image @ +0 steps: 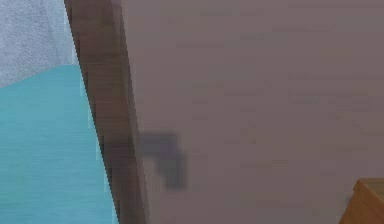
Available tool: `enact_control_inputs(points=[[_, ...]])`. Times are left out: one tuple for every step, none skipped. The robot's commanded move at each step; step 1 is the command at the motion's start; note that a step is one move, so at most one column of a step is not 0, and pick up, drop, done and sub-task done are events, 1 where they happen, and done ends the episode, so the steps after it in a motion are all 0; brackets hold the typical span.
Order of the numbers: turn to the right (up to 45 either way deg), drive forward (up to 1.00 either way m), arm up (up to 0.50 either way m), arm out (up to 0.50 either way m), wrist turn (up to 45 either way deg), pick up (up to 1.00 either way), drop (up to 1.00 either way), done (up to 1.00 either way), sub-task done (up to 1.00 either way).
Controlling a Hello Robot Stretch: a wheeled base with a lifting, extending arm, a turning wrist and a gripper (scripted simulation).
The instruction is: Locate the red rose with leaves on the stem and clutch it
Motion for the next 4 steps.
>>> enact_control_inputs(points=[[0.0,0.00,0.50,0.00,0.0,0.00,0.00,0.00,0.00],[0.0,0.00,0.38,0.00,0.0,0.00,0.00,0.00,0.00],[0.0,0.00,0.00,0.46,0.0,0.00,0.00,0.00,0.00],[0.0,0.00,0.00,0.00,45.0,0.00,0.00,0.00,0.00]])
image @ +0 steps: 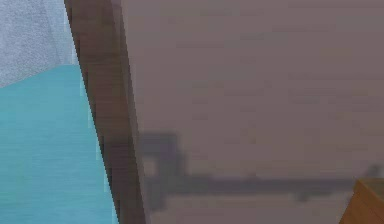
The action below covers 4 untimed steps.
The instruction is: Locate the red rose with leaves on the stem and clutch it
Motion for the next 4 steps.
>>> enact_control_inputs(points=[[0.0,0.00,0.00,0.00,45.0,0.00,0.00,0.00,0.00],[0.0,0.00,0.00,0.00,33.0,0.00,0.00,0.00,0.00],[0.0,0.00,-0.12,0.00,0.0,0.00,0.00,0.00,0.00],[0.0,0.00,0.00,0.00,0.0,1.00,0.00,0.00,0.00]])
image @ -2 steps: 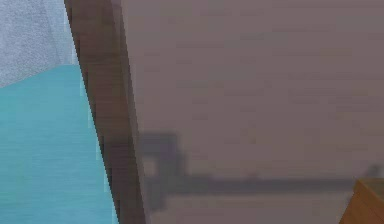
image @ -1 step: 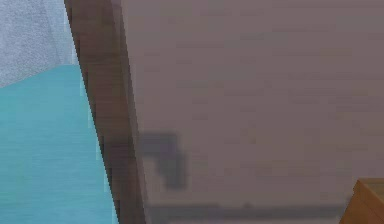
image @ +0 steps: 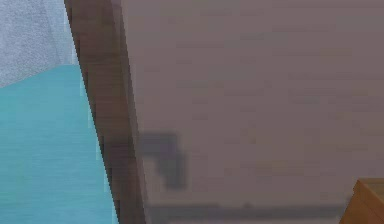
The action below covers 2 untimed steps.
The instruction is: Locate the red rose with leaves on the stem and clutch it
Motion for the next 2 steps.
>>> enact_control_inputs(points=[[0.0,0.00,0.10,0.00,0.0,0.00,0.00,0.00,0.00],[0.0,0.00,0.00,0.00,0.0,0.00,0.00,1.00,0.00]])
